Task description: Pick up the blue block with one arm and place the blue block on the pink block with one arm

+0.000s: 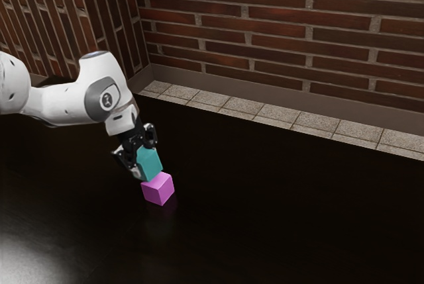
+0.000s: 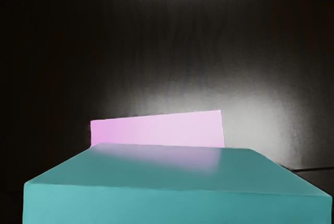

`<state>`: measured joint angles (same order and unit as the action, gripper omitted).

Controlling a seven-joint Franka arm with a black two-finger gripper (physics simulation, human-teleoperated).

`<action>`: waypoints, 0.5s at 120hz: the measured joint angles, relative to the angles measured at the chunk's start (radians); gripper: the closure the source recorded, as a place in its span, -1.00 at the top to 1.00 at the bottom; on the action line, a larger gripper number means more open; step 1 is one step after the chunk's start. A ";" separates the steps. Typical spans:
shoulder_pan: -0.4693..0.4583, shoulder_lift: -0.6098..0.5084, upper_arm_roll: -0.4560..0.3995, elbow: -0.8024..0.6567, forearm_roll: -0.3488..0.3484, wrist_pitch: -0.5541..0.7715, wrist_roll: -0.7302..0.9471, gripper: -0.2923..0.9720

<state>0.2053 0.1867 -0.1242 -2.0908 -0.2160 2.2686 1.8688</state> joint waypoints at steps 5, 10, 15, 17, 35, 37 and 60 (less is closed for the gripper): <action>-0.004 -0.001 0.000 0.001 0.001 -0.001 -0.013 0.06; -0.005 -0.005 0.000 0.001 0.002 -0.001 -0.025 0.06; -0.008 -0.007 -0.001 0.000 0.003 -0.002 -0.038 0.06; -0.010 -0.007 -0.002 0.000 0.003 -0.002 -0.043 0.06; -0.021 -0.005 -0.009 -0.013 0.005 -0.003 -0.081 0.05; -0.021 -0.004 -0.009 -0.013 0.005 -0.003 -0.084 0.06; -0.020 0.004 -0.009 -0.003 0.024 0.002 -0.119 0.06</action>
<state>0.1857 0.1903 -0.1334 -2.0938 -0.1918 2.2708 1.7493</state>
